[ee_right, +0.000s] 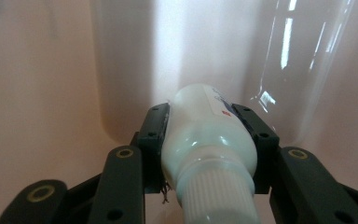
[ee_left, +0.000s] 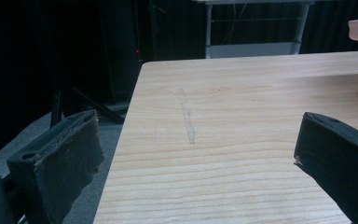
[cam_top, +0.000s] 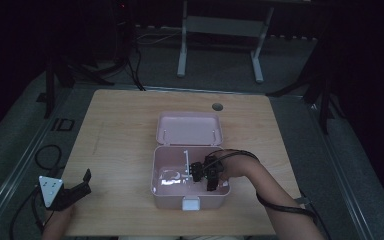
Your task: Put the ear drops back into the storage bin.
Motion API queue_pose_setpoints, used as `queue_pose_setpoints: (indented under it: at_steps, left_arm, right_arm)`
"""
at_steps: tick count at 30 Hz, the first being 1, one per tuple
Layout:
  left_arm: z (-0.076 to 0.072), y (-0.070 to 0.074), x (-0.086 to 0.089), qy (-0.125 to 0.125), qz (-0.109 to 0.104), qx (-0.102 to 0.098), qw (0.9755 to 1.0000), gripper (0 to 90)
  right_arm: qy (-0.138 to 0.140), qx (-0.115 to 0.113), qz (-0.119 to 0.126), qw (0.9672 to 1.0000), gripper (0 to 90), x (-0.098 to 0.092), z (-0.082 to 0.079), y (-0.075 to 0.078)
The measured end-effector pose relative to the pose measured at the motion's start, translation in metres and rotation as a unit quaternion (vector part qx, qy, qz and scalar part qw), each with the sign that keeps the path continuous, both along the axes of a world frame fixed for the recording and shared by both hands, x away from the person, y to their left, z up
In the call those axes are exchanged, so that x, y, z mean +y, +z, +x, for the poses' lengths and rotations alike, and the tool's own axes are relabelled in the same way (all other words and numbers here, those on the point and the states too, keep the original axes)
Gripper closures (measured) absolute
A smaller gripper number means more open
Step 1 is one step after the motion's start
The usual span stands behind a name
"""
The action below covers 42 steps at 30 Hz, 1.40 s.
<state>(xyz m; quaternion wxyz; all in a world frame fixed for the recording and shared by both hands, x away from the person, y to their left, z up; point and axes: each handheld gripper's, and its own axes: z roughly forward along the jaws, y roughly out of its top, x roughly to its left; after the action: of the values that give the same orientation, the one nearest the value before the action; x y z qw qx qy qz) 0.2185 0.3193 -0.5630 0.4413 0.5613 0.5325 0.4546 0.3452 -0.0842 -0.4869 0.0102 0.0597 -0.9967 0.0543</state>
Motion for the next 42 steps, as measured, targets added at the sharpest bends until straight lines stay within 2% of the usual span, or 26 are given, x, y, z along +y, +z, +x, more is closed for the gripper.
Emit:
queue_pose_setpoints:
  at_steps: [8, 11, 16, 20, 22, 24, 25, 26, 27, 29, 30, 31, 34, 36, 38, 40, 42]
  left_arm:
    - [0.000, 0.000, 0.000, -0.001, 0.001, 0.000, 1.0000, 1.0]
    - [0.000, 0.000, 0.000, -0.001, 0.000, 0.000, 1.0000, 1.0]
    - [0.000, 0.000, 0.000, -0.001, 0.001, 0.000, 1.0000, 1.0]
    - [0.000, 0.000, 0.000, -0.001, 0.001, 0.001, 1.0000, 1.0]
    - [0.000, 0.000, 0.000, -0.001, 0.001, 0.001, 1.0000, 1.0]
    - [0.000, 0.000, 0.000, -0.001, 0.001, 0.001, 1.0000, 1.0]
    - [0.000, 0.000, 0.000, -0.001, 0.001, 0.001, 1.0000, 1.0]
    - [0.000, 0.000, 0.000, -0.001, 0.001, 0.001, 1.0000, 1.0]
    - [0.000, 0.000, 0.000, -0.001, 0.001, 0.001, 1.0000, 1.0]
    - [0.000, 0.000, 0.000, -0.001, 0.001, 0.001, 1.0000, 1.0]
    - [0.000, 0.000, 0.000, -0.001, 0.001, 0.001, 1.0000, 1.0]
    - [0.000, 0.000, 0.000, -0.001, 0.001, 0.001, 1.0000, 1.0]
    - [0.000, 0.000, 0.000, -0.001, 0.001, -0.001, 1.0000, 1.0]
    - [0.000, 0.000, 0.000, -0.001, 0.002, 0.000, 1.0000, 1.0]
    - [0.000, 0.000, 0.000, -0.001, 0.001, 0.000, 1.0000, 1.0]
    - [0.000, 0.000, 0.000, -0.001, 0.002, 0.000, 1.0000, 1.0]
    - [0.000, 0.000, 0.000, -0.001, 0.002, 0.000, 1.0000, 1.0]
  right_arm:
    - [0.000, 0.002, -0.019, 0.9998, 58.5, 0.002, -0.001, -0.009]
    - [-0.005, 0.005, -0.016, 0.9999, 56.8, 0.002, -0.001, -0.007]
    - [-0.004, -0.003, -0.011, 0.9999, 55.6, 0.001, -0.001, 0.003]
    - [0.000, -0.005, 0.006, 1.0000, 53.3, 0.000, -0.005, 0.021]
    - [0.000, -0.006, 0.009, 0.9999, 52.2, 0.000, -0.006, 0.025]
    - [-0.005, -0.018, 0.019, 0.9996, 48.1, -0.001, -0.005, 0.038]
    - [-0.005, -0.018, 0.019, 0.9996, 48.1, -0.001, -0.005, 0.038]
    - [-0.011, -0.024, 0.031, 0.9992, 44.0, -0.002, -0.005, 0.049]
    - [-0.011, -0.025, 0.036, 0.9990, 40.6, -0.003, -0.004, 0.053]
    - [-0.019, -0.033, 0.052, 0.9979, 40.8, -0.004, -0.005, 0.063]
    - [-0.019, -0.033, 0.052, 0.9979, 40.8, -0.004, -0.005, 0.063]
    - [-0.016, -0.040, 0.073, 0.9964, 39.0, -0.007, -0.006, 0.075]
    - [-0.020, -0.041, 0.083, 0.9955, 37.6, -0.010, -0.007, 0.083]
    - [-0.030, -0.049, 0.099, 0.9934, 32.1, -0.019, -0.007, 0.096]
    - [-0.037, -0.051, 0.108, 0.9922, 30.2, -0.025, -0.006, 0.103]
    - [-0.054, -0.049, 0.120, 0.9902, 24.3, -0.034, -0.004, 0.109]
    - [-0.057, -0.047, 0.122, 0.9898, 21.2, -0.038, -0.004, 0.111]
